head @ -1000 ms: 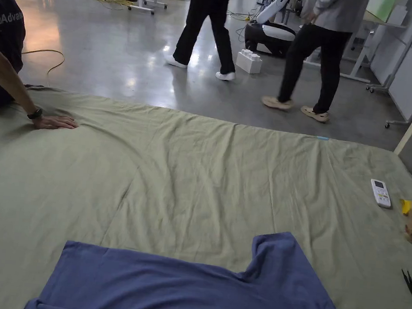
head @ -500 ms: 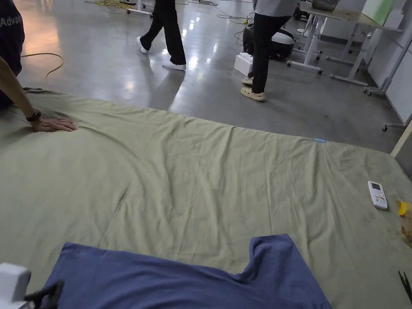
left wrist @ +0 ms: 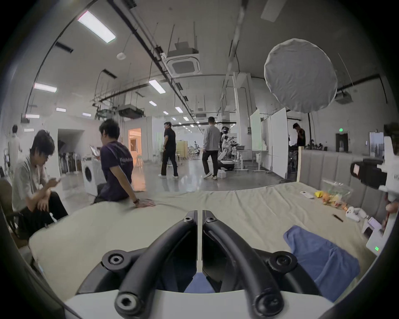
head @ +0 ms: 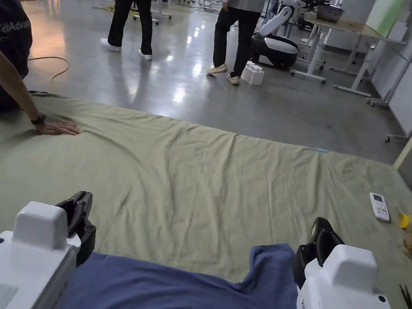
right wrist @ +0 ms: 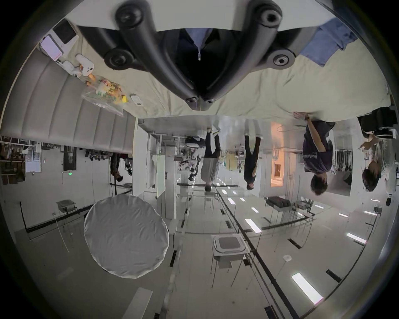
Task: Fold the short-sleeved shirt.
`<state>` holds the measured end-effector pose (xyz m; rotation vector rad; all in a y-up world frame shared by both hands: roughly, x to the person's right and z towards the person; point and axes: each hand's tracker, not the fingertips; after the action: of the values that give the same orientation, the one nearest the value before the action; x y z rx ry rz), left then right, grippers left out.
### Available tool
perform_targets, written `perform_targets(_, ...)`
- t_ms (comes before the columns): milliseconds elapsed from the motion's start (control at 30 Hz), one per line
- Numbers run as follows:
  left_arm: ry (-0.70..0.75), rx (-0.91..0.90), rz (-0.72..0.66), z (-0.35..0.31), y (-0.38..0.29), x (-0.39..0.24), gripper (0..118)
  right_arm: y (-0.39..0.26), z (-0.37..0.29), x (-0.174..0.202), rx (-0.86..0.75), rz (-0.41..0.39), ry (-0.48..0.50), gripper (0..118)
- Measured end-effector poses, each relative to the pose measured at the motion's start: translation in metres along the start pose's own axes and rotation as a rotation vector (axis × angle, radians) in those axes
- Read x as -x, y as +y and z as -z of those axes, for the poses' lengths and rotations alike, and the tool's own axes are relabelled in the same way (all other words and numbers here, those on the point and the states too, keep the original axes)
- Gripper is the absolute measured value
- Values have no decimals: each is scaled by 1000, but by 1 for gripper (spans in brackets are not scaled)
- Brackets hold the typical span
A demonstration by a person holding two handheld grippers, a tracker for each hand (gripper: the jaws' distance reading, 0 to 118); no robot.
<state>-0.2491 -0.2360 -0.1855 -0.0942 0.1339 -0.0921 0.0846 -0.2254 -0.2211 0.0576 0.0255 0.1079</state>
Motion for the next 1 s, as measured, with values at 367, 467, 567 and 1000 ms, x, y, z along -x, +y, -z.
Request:
perform_targets(367,-79,330,-89,70,-57,61,1,-12,9,11,55,-28,19,0)
perform_targets(467,-88,519,-120,115,-92,85,1,-22,14,11,95,-41,18,0)
perform_targets(567,-135,681,-121,149,-119,94,5,-32,20,9,140,-48,21,0)
perform_targets(1000,-74,920,-117,246,-182,94,77,-71,34,-8,285,-103,-6,0)
